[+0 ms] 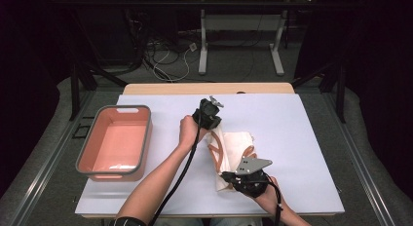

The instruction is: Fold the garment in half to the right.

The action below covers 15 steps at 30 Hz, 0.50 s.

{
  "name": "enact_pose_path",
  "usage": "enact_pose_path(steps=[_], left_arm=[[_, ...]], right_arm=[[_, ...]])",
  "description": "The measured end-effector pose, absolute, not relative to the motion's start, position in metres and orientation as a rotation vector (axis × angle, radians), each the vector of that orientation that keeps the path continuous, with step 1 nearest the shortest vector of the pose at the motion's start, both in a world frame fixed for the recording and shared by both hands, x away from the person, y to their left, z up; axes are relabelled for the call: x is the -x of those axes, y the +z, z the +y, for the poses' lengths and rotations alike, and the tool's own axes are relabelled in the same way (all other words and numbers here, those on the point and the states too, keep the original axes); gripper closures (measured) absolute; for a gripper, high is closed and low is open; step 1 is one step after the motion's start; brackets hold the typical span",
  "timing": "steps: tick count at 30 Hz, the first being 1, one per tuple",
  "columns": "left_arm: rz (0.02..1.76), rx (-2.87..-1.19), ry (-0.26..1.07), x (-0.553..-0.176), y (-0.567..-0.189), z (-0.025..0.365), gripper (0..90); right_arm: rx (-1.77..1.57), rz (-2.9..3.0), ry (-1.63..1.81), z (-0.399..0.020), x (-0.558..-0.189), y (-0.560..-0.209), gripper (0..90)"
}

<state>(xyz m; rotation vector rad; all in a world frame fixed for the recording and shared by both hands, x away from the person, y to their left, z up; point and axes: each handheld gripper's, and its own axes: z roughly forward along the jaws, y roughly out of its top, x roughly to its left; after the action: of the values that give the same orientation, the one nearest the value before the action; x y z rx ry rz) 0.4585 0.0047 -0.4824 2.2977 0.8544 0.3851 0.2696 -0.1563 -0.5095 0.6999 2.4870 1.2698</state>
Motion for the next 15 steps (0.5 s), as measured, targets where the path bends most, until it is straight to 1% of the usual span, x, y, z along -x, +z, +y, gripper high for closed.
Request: enact_pose_path(steps=[6,15], left_arm=[[0.844,-2.287,0.369,-0.458,-0.489,-0.007,86.4],[0.802,-2.328,0.366,-0.459,-0.501,-0.029,86.1]], right_arm=[[-0.698,2.508,1.234,-0.161,-0.268,-0.512,87.2],[-0.724,2.543,1.161,-0.167,-0.267,-0.519,87.1]])
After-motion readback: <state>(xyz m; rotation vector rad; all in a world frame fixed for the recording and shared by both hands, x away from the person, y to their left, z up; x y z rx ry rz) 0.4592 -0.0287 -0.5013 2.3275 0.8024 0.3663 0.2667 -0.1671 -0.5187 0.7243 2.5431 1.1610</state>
